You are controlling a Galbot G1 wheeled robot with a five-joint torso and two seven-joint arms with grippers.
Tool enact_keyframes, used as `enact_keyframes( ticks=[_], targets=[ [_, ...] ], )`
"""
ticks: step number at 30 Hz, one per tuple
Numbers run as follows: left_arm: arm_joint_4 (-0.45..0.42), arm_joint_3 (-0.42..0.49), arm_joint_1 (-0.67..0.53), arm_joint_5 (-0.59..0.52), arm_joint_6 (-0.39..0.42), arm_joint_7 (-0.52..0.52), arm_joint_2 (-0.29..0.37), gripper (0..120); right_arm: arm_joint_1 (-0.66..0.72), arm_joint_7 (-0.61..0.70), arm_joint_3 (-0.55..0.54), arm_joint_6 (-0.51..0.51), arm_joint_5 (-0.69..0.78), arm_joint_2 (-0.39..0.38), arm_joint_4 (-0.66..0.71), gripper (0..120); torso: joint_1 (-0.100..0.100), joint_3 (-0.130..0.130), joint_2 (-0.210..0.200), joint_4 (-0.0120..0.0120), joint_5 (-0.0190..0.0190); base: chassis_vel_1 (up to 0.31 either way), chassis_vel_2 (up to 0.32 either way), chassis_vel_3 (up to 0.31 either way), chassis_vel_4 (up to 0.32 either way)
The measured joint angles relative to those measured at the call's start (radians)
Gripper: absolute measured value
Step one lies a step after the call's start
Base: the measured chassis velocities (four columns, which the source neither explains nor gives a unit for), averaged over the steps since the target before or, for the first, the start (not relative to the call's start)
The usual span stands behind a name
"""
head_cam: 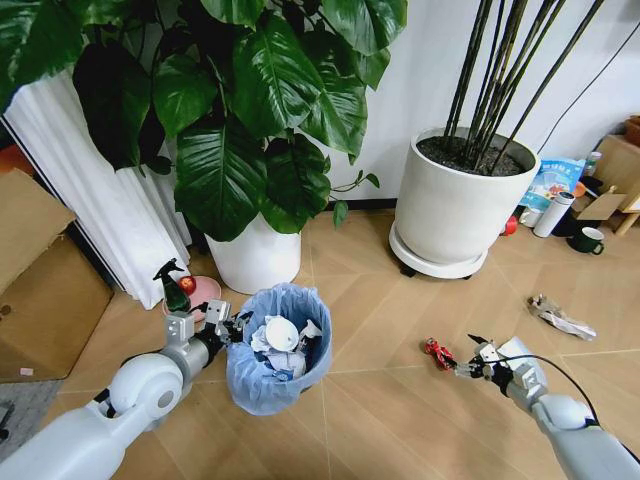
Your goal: Pick up the trash bin and place the garbage on the floor into it.
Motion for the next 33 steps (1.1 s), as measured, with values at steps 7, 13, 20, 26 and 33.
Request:
enact_keyframes(
  ticks=[7, 13, 20, 26, 33],
  targets=[
    [0.004, 0.003, -0.009, -0.001, -0.001, 0.000, -0.005, 0, 0.037, 0.001, -0.007, 0.009, -0.025, 0.039, -0.073, 100, 0.000, 0.000, 0.000, 0.0000, 0.0001, 0.000, 0.000, 0.000, 0.000],
    [0.006, 0.006, -0.012, -0.004, -0.001, -0.003, -0.006, 0, 0.061, 0.022, -0.023, 0.009, -0.035, 0.055, -0.111, 100, 0.000, 0.000, 0.000, 0.0000, -0.0001, 0.000, 0.000, 0.000, 0.000],
    [0.008, 0.006, -0.012, -0.006, -0.001, -0.004, -0.006, 0, 0.125, 0.052, -0.047, 0.011, -0.043, 0.085, -0.191, 100, 0.000, 0.000, 0.000, 0.0000, -0.0002, 0.000, 0.000, 0.000, 0.000],
    [0.008, 0.005, -0.012, -0.008, -0.001, -0.004, -0.002, 0, 0.184, 0.066, -0.079, 0.008, -0.041, 0.114, -0.256, 100, 0.000, 0.000, 0.000, -0.0002, -0.0001, 0.000, 0.000, 0.000, 0.000],
    [0.010, 0.003, -0.013, -0.010, -0.001, -0.004, -0.002, 0, 0.267, 0.084, -0.121, -0.009, -0.035, 0.157, -0.333, 81, 0.000, 0.000, 0.000, 0.0003, -0.0002, 0.000, 0.000, 0.000, 0.000]
  ],
)
